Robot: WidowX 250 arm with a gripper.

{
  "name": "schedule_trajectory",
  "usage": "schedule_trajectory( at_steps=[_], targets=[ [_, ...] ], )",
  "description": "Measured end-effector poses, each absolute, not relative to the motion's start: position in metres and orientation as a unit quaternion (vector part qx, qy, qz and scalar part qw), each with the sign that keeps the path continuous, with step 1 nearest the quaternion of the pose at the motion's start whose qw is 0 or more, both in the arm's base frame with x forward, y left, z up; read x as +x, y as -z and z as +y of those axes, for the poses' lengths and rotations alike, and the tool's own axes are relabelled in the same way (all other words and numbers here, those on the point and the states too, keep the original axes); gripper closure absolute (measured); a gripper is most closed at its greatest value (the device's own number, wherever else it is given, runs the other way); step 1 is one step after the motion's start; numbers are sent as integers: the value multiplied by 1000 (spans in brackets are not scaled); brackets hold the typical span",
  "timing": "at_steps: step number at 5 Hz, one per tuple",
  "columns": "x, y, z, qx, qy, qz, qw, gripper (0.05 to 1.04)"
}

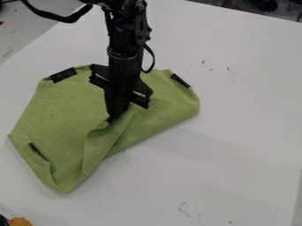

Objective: Fold the cloth from the bottom to the top

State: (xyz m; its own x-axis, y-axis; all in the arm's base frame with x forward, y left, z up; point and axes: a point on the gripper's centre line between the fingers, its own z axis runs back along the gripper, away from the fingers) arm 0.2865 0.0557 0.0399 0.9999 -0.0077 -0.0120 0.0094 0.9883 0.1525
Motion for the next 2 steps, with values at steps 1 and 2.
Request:
schedule_trajectory(
  at_steps=[1, 2],
  targets=[
    [294, -44, 69, 81, 11, -11, 997, 1030],
    [302, -31, 73, 73, 43, -24, 996, 1014]
  ],
)
